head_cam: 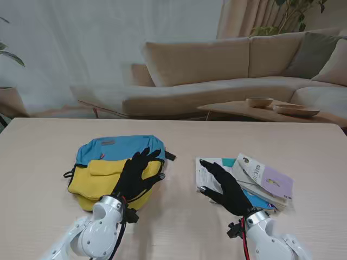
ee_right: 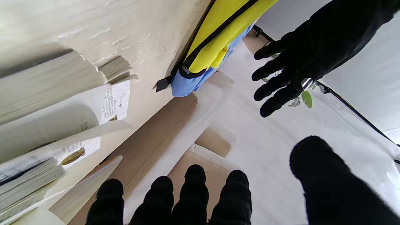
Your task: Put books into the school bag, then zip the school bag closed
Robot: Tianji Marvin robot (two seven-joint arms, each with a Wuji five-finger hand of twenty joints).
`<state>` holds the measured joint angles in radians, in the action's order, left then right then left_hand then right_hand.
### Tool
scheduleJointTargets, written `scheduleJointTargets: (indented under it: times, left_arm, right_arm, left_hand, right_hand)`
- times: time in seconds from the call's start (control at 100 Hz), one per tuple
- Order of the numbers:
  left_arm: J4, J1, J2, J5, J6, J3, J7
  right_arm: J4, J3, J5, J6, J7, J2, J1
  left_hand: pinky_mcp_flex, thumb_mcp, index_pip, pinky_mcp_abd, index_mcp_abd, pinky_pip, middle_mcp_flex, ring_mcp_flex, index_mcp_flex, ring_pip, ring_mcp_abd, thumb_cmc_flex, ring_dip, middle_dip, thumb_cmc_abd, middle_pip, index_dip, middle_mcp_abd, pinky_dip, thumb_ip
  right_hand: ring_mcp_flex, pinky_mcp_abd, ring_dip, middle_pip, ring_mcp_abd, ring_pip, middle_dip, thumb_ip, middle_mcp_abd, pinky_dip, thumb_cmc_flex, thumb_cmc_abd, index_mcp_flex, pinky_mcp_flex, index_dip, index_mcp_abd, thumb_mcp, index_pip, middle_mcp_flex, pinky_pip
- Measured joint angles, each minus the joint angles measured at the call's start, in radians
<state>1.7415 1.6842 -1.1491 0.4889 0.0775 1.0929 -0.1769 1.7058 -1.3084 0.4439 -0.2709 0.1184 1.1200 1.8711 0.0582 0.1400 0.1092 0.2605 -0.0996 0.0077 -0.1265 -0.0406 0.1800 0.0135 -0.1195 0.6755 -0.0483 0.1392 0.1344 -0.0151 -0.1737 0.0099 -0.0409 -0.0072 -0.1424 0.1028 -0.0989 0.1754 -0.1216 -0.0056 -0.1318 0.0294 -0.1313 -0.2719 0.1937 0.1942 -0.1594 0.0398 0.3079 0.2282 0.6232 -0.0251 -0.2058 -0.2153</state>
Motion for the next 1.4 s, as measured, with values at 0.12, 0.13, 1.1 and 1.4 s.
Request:
scheduleJointTargets:
  times: [0.12, 0.13, 1.1, 1.4]
  left_arm:
    - [0.002, 0.0, 0.001, -0.005, -0.001, 0.002, 0.012]
    - [0.002, 0.0, 0.001, -0.006, -0.001, 0.002, 0.013]
    - [0.027, 0.018, 0.004, 0.004, -0.001, 0.012, 0.008]
    - [0.037, 0.019, 0.005, 0.003, 0.009, 0.013, 0.018]
  right_arm:
    - [0.001, 0.0, 0.005, 0.001, 0.004, 0.0, -0.001]
    - [0.001, 0.0, 0.005, 0.001, 0.005, 0.0, -0.001]
    - [0.138, -0.168, 0.139, 0.1, -0.062, -0.001, 0.043]
    - [0.19, -0.32, 0.183, 0.148, -0.169, -0.018, 0.059]
  left_hand:
    - [0.0, 0.02, 0.011, 0.0, 0.0, 0.0, 0.0, 0.0, 0.0, 0.0, 0.0, 0.0, -0.007, 0.01, 0.0, 0.0, 0.0, 0.0, -0.001, 0.0]
    - [0.0, 0.02, 0.011, 0.0, 0.0, 0.0, 0.0, 0.0, 0.0, 0.0, 0.0, 0.0, -0.01, 0.01, 0.0, 0.0, 0.0, 0.0, -0.002, 0.0]
    - [0.0, 0.061, 0.111, 0.0, 0.0, 0.0, 0.0, 0.0, 0.0, -0.001, 0.0, 0.0, -0.046, 0.115, 0.012, 0.026, -0.025, 0.002, -0.037, 0.0]
    - [0.0, 0.062, 0.112, 0.0, 0.0, 0.0, 0.0, 0.0, 0.0, -0.001, 0.0, 0.0, -0.047, 0.127, 0.012, 0.026, -0.026, 0.002, -0.037, 0.0]
  right_hand:
    - [0.0, 0.0, 0.0, 0.011, 0.0, 0.0, -0.002, 0.0, 0.0, -0.01, 0.0, 0.006, 0.0, 0.0, 0.001, 0.0, 0.001, 0.0, 0.0, 0.003]
    - [0.0, 0.0, 0.0, 0.011, 0.0, 0.0, -0.002, 0.0, 0.0, -0.01, 0.0, 0.006, 0.0, -0.001, 0.001, 0.0, 0.001, 0.0, 0.0, 0.003]
    - [-0.079, 0.08, -0.147, 0.403, 0.062, 0.334, -0.155, 0.047, 0.08, -0.048, 0.042, 0.099, -0.078, -0.042, 0.15, -0.14, 0.201, 0.397, -0.079, -0.656]
    - [-0.151, 0.113, -0.173, 0.436, 0.098, 0.394, -0.173, 0.046, 0.105, -0.036, 0.042, 0.105, -0.177, -0.073, 0.131, -0.165, 0.202, 0.453, -0.156, -0.754]
